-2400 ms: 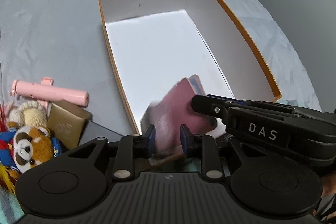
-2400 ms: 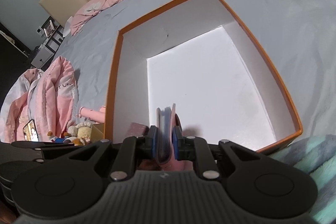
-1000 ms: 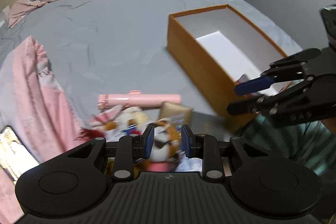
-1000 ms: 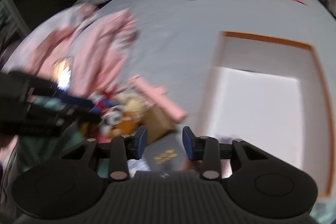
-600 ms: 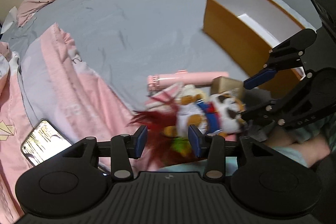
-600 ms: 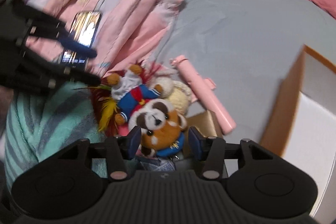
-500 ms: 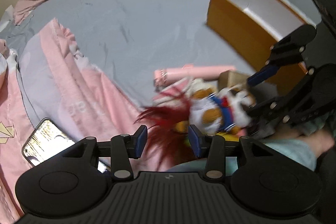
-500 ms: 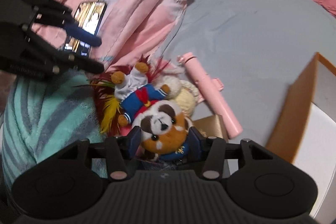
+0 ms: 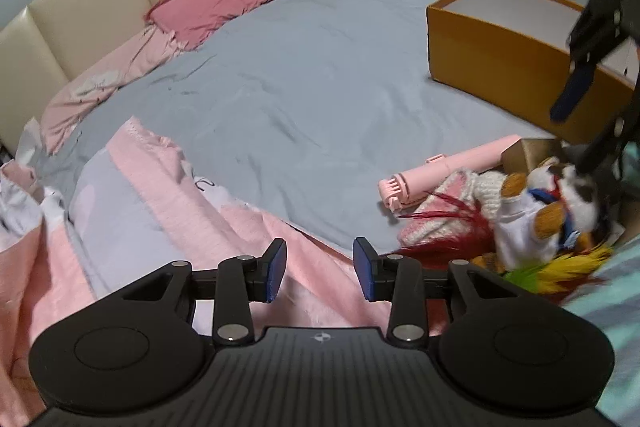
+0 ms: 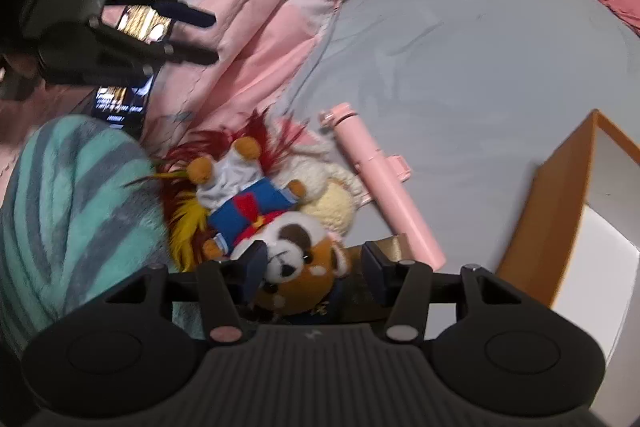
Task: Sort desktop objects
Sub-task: 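Withdraw both grippers from the orange box back toward the pile, then lower the right gripper onto the black box with gold lettering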
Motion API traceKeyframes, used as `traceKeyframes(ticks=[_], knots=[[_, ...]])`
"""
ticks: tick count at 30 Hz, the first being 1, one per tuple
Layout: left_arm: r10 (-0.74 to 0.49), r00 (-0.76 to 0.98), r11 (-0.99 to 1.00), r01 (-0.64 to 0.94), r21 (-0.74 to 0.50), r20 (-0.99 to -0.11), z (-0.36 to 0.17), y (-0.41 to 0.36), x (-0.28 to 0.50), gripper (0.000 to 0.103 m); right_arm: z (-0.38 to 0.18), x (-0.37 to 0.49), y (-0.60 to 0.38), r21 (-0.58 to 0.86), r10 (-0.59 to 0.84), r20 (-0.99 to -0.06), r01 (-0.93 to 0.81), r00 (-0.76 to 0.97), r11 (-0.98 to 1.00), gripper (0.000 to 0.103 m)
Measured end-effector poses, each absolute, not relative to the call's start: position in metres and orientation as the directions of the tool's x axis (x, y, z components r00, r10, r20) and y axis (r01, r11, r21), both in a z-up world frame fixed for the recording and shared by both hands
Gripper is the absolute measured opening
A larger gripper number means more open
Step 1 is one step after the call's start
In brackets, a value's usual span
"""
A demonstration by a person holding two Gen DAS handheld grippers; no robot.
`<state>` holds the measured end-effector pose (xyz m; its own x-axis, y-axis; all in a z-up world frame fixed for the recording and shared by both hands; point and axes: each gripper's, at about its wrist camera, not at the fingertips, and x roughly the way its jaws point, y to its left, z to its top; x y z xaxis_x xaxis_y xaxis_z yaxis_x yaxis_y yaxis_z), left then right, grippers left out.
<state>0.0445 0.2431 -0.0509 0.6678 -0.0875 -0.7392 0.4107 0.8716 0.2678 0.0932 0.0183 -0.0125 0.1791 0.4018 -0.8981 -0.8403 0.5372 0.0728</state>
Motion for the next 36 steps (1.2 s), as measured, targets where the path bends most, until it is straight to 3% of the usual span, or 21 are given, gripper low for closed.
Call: traceKeyframes(ticks=[6,11,14,20,28,36], knots=[[-0.067,0.676,0.869,0.401,0.291,-0.734,-0.073,0.249,0.046,0.042,-0.016,0.115,0.013,0.029,0.358,-0.902,-0.794,0.241,0.607,0.055],[-0.065,0.73,0.875,0.369,0.312,-0.68,-0.056,0.25,0.046,0.043,-0.023,0.133,0.008,-0.025,0.294,-0.918,-0.779,0.266,0.627,0.055],[-0.116,0.739,0.87,0.398,0.291,-0.664,-0.042,0.243,0.05,0.049,-0.031,0.138,0.006,-0.049,0.252,-0.933,-0.785,0.256,0.617,0.054],[-0.243,0.665,0.814,0.536,0.225,-0.706,-0.034,0.217,0.065,0.05,-0.049,0.137,0.011,-0.007,0.215,-0.968,-0.866,0.132,0.5,0.052],[-0.207,0.576,0.826,0.536,0.175,-0.791,-0.051,0.239,0.054,0.05,-0.056,0.14,0.014,-0.009,0.213,-0.969,-0.884,0.122,0.467,0.052],[-0.156,0.575,0.828,0.519,0.211,-0.803,-0.078,0.245,0.045,0.05,-0.059,0.139,0.007,-0.012,0.218,-0.966,-0.865,0.14,0.502,0.052]])
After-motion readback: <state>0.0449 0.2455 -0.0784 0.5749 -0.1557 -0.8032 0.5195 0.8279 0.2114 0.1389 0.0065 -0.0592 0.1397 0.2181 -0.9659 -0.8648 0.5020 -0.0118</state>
